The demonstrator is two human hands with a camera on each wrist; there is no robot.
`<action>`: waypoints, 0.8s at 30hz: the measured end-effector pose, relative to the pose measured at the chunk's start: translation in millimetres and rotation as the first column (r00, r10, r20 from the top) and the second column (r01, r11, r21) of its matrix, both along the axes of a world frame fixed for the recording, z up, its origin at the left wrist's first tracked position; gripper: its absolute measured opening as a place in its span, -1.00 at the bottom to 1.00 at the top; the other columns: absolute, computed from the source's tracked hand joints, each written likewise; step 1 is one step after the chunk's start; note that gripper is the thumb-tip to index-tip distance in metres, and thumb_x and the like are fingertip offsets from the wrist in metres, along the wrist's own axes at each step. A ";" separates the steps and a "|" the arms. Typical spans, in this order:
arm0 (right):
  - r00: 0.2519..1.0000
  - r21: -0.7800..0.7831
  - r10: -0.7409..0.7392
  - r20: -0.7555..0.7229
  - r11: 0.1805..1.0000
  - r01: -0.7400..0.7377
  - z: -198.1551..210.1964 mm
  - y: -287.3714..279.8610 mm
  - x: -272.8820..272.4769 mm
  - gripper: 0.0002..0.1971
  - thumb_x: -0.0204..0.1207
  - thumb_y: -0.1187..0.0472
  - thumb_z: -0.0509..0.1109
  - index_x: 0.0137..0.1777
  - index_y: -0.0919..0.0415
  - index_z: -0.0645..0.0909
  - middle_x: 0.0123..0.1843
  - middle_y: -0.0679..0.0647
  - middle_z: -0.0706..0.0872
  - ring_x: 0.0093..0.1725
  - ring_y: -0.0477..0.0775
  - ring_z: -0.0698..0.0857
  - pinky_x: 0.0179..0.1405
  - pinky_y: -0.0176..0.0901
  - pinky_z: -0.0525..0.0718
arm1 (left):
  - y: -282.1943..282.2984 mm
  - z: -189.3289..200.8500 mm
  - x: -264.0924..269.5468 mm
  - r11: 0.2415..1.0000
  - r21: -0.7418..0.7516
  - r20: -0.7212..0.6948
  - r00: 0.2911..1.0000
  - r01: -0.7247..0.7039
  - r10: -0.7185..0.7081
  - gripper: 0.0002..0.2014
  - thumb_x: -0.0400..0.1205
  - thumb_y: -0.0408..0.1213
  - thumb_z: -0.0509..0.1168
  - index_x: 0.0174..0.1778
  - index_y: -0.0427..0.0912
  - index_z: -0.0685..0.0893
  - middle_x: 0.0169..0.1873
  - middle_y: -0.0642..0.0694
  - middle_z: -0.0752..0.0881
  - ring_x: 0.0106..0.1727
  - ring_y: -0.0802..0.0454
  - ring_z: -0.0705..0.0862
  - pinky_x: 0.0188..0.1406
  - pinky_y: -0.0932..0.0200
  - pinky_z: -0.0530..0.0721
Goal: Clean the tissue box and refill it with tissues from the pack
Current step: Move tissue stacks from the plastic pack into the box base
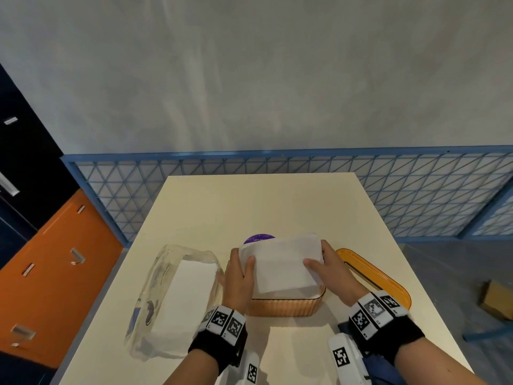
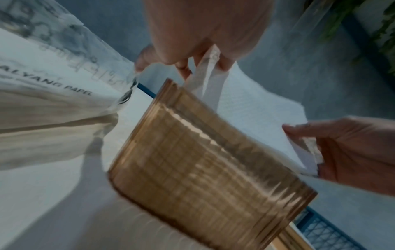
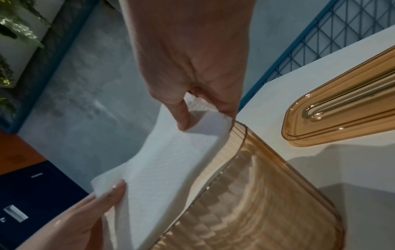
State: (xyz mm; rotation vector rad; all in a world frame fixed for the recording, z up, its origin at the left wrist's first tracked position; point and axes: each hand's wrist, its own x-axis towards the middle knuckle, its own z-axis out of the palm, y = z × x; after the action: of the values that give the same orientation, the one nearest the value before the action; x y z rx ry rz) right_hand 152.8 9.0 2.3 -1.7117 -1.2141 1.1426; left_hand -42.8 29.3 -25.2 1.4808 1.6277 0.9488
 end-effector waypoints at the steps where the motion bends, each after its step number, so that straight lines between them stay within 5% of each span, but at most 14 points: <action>1: 1.000 -0.014 -0.009 0.006 1.000 0.009 0.6 0.0 1.5 -0.68 0.59 0.26 0.31 0.31 0.09 0.39 0.19 0.03 0.61 0.17 0.03 0.59 -0.08 -0.24 0.59 | 3.1 0.4 0.8 1.000 -0.020 -0.035 0.999 -0.004 0.003 -0.84 0.72 -0.13 0.12 0.09 -0.14 0.46 -0.05 0.00 0.64 0.06 -0.02 0.55 0.52 -0.18 0.17; 4: 0.997 -0.100 -0.019 0.074 0.995 0.026 -4.5 2.4 1.7 -0.68 0.59 0.28 0.32 0.33 0.25 0.44 0.22 0.15 0.63 0.10 0.06 0.60 -0.14 -0.24 0.60 | 11.8 2.3 0.2 0.987 -0.163 -0.265 0.964 -0.007 -0.037 -0.72 0.71 -0.07 0.11 0.12 -0.20 0.55 0.04 -0.13 0.71 0.18 -0.17 0.62 0.45 -0.19 0.31; 8: 0.967 -0.187 0.044 0.253 0.982 0.005 -10.2 7.6 -0.8 -0.70 0.60 0.29 0.29 0.29 0.36 0.47 0.27 0.27 0.62 0.19 0.18 0.60 0.11 -0.10 0.56 | 21.2 9.4 7.6 0.969 -0.245 -0.561 0.813 0.015 -0.154 -0.72 0.72 -0.12 0.05 0.18 -0.15 0.58 0.11 -0.09 0.72 0.24 -0.12 0.61 0.47 -0.17 0.22; 11: 0.906 -0.262 0.144 0.397 0.964 -0.038 -9.5 13.2 -6.5 -0.69 0.62 0.26 0.24 0.31 0.38 0.44 0.31 0.28 0.59 0.29 0.21 0.57 0.00 -0.22 0.47 | 26.2 11.9 13.9 0.969 -0.242 -0.670 0.712 0.055 -0.208 -0.77 0.70 -0.20 0.07 0.12 -0.10 0.61 0.08 -0.06 0.73 0.22 -0.05 0.62 0.45 -0.17 0.24; 15: 0.828 -0.297 0.200 0.524 0.954 -0.042 -10.0 17.1 -15.6 -0.57 0.64 0.28 0.20 0.49 0.35 0.29 0.43 0.28 0.52 0.40 0.23 0.52 0.20 -0.13 0.53 | 26.8 7.7 18.1 0.967 -0.230 -0.775 0.580 0.113 -0.252 -0.76 0.71 -0.33 0.05 0.15 -0.05 0.59 0.09 0.00 0.71 0.29 0.00 0.55 0.43 -0.22 0.25; 18: 0.773 -0.320 0.240 0.588 0.946 -0.050 -8.8 16.8 -19.1 -0.59 0.63 0.31 0.21 0.46 0.38 0.32 0.40 0.30 0.54 0.38 0.24 0.54 0.20 -0.13 0.54 | 27.0 0.6 19.0 0.969 -0.217 -0.800 0.548 0.117 -0.245 -0.73 0.70 -0.37 0.05 0.24 -0.07 0.54 0.14 0.01 0.69 0.30 -0.01 0.54 0.43 -0.23 0.26; 21: 0.669 -0.308 0.291 0.684 0.946 -0.097 -2.8 10.9 -22.5 -0.67 0.61 0.34 0.22 0.35 0.38 0.38 0.33 0.29 0.57 0.30 0.22 0.58 0.09 -0.12 0.54 | 22.6 -4.4 17.8 0.986 -0.133 -0.805 0.569 0.104 -0.168 -0.57 0.67 -0.36 0.13 0.47 -0.05 0.30 0.26 -0.04 0.56 0.30 -0.03 0.54 0.38 -0.26 0.29; 24: 0.457 -0.170 0.227 0.860 0.972 -0.162 9.7 2.7 -25.2 -0.65 0.58 0.33 0.28 0.35 0.27 0.37 0.28 0.19 0.55 0.24 0.15 0.59 -0.16 -0.17 0.45 | 16.4 -2.1 16.3 0.977 -0.022 -0.839 0.528 0.210 -0.132 -0.46 0.63 -0.42 0.17 0.51 0.01 0.25 0.38 -0.06 0.42 0.38 -0.07 0.44 0.42 -0.28 0.24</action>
State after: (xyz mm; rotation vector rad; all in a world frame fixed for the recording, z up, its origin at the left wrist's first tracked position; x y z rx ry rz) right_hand 127.6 11.8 12.0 -2.3613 -2.0456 0.3063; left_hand -26.5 45.6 -27.3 2.3273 2.0171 0.1182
